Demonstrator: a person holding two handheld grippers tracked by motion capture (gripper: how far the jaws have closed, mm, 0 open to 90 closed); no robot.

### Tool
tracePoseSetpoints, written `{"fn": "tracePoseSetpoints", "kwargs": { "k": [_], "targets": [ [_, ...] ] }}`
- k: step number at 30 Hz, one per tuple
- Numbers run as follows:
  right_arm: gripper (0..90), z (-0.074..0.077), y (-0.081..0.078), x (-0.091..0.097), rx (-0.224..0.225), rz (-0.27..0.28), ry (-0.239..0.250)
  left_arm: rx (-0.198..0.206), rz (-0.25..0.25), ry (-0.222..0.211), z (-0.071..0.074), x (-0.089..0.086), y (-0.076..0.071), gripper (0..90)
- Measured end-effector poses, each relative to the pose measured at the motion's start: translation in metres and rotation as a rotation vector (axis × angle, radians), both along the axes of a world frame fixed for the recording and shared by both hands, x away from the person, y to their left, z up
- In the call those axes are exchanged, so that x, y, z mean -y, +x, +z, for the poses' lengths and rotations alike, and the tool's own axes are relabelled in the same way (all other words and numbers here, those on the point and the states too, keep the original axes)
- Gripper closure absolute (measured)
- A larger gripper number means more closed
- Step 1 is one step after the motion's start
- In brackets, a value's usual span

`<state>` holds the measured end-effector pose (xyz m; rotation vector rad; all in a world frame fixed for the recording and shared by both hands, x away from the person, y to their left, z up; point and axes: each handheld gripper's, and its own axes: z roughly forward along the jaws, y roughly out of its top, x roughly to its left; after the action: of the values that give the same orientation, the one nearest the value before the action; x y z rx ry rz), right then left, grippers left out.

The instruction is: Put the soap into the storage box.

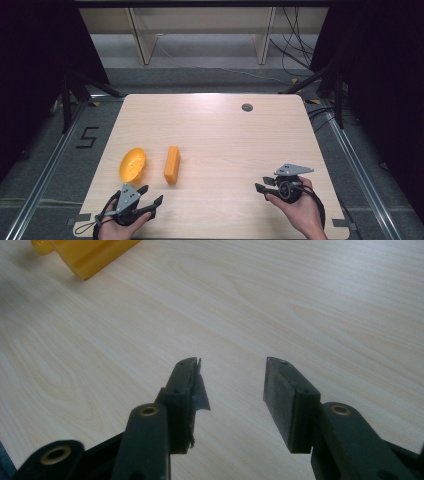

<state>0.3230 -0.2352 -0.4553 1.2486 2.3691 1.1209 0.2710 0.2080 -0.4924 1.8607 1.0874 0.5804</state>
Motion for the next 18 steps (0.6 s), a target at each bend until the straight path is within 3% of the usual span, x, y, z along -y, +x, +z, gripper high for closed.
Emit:
{"fn": "tracePoseSetpoints", "kwargs": {
  "k": [2, 4, 6, 9, 12, 18],
  "targets": [
    [56.5, -0.001, -0.002, -0.001, -0.02, -0.015, 0.016, -0.01, -0.003, 0.021, 0.002, 0.001, 0.001, 36.7],
    [56.2, -0.001, -0.002, -0.001, -0.02, -0.019, 0.012, -0.014, 0.002, 0.003, 0.005, 0.002, 0.003, 37.0],
    [55.6, -0.002, 0.0, 0.002, 0.011, 0.015, -0.003, -0.016, -0.017, -0.018, 0.01, 0.001, 0.006, 38.5],
    [55.5, -0.001, -0.001, 0.001, 0.0, 0.001, 0.005, -0.016, 0.011, -0.014, 0.02, 0.001, 0.012, 38.6],
    [55.1, 0.0, -0.001, -0.001, -0.003, -0.005, -0.006, -0.03, 0.039, -0.053, 0.026, 0.001, 0.017, 38.2],
    [54.7, -0.001, -0.001, 0.0, 0.007, 0.0, -0.01, -0.053, 0.057, -0.041, 0.029, 0.002, 0.023, 38.0]
  ]
}}
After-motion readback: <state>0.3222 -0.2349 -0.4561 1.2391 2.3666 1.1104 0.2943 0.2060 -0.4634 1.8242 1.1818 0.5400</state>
